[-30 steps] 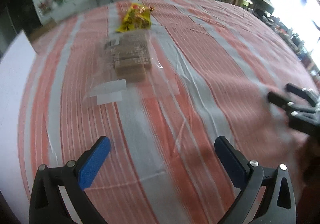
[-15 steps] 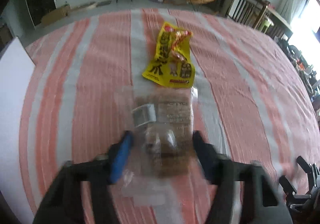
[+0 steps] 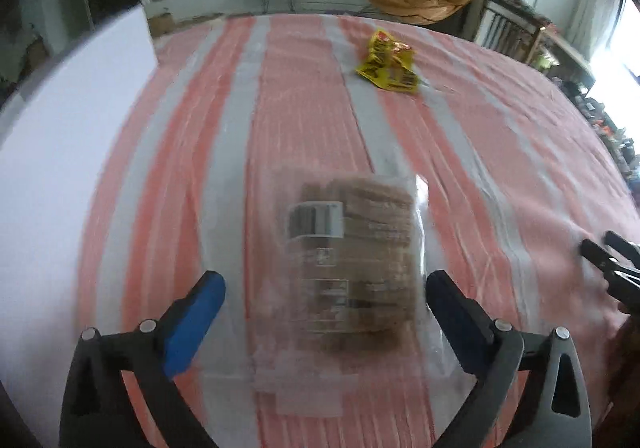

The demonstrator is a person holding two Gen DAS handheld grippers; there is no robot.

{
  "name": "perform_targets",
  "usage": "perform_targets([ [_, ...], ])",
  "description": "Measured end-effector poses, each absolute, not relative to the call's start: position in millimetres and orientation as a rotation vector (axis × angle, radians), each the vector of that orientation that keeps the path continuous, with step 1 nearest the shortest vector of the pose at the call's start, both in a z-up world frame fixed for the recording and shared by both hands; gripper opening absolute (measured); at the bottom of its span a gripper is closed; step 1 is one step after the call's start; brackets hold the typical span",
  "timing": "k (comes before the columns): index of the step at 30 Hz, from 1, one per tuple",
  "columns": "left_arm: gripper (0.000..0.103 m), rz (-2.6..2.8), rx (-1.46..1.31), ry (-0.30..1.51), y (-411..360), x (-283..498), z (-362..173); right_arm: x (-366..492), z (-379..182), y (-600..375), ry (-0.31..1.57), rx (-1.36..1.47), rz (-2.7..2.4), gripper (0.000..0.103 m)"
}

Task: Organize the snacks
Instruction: 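Lower the left tool over the clear bag of bread slices, then move the right tool over the yellow cartoon-printed snack packet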

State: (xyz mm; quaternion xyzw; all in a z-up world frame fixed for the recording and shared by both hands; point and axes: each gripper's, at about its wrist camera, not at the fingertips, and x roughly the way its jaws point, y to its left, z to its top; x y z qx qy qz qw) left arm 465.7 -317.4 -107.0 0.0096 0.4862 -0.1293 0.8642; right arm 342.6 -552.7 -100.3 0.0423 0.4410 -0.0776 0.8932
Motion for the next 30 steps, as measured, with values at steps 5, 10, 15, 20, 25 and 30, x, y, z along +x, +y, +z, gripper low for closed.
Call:
perform_targets([
  [5, 0.103, -0.315, 0.07, 0.969, -313, 471, -113, 343, -101, -552, 0.916, 0.085, -0.163, 0.096],
  [10, 0.103, -0.327, 0.067, 0.932, -312, 468, -113, 343, -101, -552, 0.917, 0.085, -0.157, 0.097],
  [15, 0.103, -0.333, 0.052, 0.931, -310, 470, -113, 378, -85, -535, 0.993, -0.086, -0.105, 0.096],
  [20, 0.103, -0.333, 0.052, 0.931, -311, 469, -114, 497, -39, -501, 0.954, 0.155, 0.065, 0.096],
  [25, 0.103, -0.335, 0.051, 0.931, -310, 469, -114, 613, -57, -451, 1.056, 0.302, 0.097, 0.095],
  [30, 0.103, -0.336, 0.048, 0.931, -310, 468, -114, 654, -89, -408, 1.117, 0.181, 0.023, 0.076],
])
